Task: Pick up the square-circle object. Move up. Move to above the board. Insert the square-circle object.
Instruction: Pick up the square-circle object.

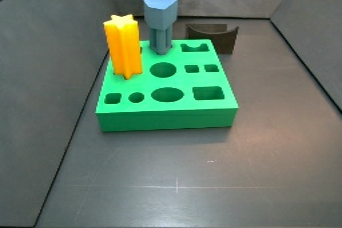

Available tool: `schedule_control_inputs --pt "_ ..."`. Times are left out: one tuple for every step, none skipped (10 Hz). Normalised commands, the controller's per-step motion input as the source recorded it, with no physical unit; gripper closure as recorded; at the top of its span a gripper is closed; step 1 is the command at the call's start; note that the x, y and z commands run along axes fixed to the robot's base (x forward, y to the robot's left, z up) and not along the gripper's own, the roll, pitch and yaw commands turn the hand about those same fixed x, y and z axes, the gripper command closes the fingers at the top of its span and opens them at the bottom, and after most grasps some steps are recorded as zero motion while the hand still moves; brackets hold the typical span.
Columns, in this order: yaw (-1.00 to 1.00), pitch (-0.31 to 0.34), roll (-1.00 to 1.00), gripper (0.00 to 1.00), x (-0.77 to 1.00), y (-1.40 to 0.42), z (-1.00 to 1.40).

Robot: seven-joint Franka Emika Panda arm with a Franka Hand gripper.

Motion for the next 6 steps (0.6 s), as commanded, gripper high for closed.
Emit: schedule_control_inputs --pt "-0.07 -0.171 -0.15 0.0 -0.1 0.0 -0.25" --pt "0.0 -0.179 -0.14 0.0 0.0 -0.01 -0.23" --pt "0.0 -0.221 -0.11 0.0 -0.04 -0.05 -0.27" --pt "0.02 -0.27 -0.13 0.0 -0.09 -0.07 -0.27" --pt "0.05 -0.324 -0.14 0.0 -0.06 -0.05 -0.29" --pt "0.09 -0.313 -0.09 0.0 -0.01 -0.01 -0.38"
